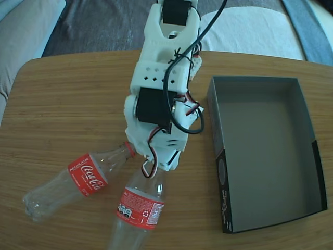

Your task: Grasp the bottles and put them in the box.

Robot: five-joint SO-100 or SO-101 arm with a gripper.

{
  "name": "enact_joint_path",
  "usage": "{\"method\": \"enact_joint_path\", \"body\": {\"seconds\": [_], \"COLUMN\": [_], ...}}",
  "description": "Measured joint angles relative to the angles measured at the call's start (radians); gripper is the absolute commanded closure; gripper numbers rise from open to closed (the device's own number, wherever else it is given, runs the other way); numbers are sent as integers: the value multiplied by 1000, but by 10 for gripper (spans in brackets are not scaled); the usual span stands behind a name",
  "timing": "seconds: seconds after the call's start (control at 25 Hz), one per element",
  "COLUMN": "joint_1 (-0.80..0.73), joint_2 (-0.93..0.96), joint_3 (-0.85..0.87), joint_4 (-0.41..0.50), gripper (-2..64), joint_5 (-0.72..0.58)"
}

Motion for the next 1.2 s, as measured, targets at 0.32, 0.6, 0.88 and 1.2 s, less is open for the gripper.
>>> {"method": "enact_joint_path", "body": {"seconds": [0.32, 0.6, 0.88, 1.2], "joint_1": [-3, -8, -20, -18], "joint_2": [44, 44, 44, 44], "joint_3": [-14, -14, -83, -169], "joint_4": [0, 0, 57, 72], "gripper": [602, 618, 618, 618], "joint_5": [29, 86, 100, 86]}}
